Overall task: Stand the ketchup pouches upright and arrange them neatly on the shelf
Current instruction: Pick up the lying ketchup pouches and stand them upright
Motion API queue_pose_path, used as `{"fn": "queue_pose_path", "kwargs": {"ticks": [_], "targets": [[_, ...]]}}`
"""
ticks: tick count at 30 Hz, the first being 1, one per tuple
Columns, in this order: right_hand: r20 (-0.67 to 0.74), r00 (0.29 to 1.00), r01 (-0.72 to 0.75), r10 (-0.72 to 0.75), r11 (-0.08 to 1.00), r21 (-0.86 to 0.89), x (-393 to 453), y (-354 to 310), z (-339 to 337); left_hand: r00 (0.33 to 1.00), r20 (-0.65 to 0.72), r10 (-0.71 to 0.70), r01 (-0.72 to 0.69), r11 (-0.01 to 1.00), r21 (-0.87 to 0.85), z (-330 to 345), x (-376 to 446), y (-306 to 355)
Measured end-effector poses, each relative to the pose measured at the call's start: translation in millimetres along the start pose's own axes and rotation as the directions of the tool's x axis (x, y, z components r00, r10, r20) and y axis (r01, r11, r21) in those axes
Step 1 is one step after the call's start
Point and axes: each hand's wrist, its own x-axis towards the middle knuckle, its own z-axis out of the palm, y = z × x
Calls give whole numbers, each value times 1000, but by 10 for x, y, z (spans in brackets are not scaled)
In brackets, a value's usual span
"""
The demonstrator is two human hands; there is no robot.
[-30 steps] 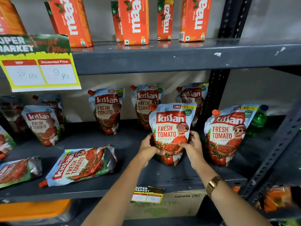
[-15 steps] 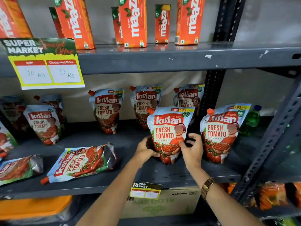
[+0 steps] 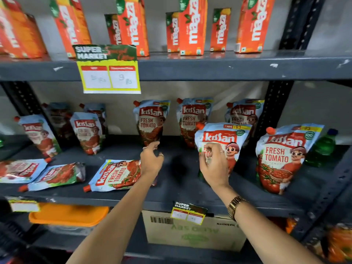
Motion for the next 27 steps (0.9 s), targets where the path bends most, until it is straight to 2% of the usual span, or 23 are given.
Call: {"fn": "queue_pose_path", "kwargs": {"ticks": [3, 8, 12, 14, 17, 19, 23, 25, 27], "targets": [[72, 997, 25, -29, 998, 63, -9, -140, 178, 996, -71, -55, 58, 997, 46, -229, -16, -114], [207, 978, -53, 24, 989, 137, -32, -315, 493, 964, -156, -216, 226, 973, 48, -555, -92, -357], [298, 954, -99, 39, 977, 189, -77, -436, 776, 889, -269, -371, 367, 928, -67, -697, -257, -464], [354, 933, -136, 61, 972, 191, -100, -478, 934, 842, -310, -441, 445, 893, -61, -708, -325, -501], [478, 867, -245, 137, 954, 172, -118, -506, 1153, 774, -350, -528, 544, 837, -60, -695, -407, -495], [556, 808, -308, 193, 944, 119, -115, -517, 1283, 722, -333, -606, 582, 793, -182, -664, -430, -479], [672, 690, -371, 269, 929, 9, -68, -518, 1444, 611, -218, -761, 616, 630, -473, -586, -356, -421], [717, 634, -413, 290, 911, -2, -43, -523, 1479, 586, -193, -787, 633, 593, -498, -558, -305, -402], [739, 605, -466, 296, 884, 28, -42, -532, 1499, 585, -191, -788, 649, 597, -471, -525, -277, -407]]}}
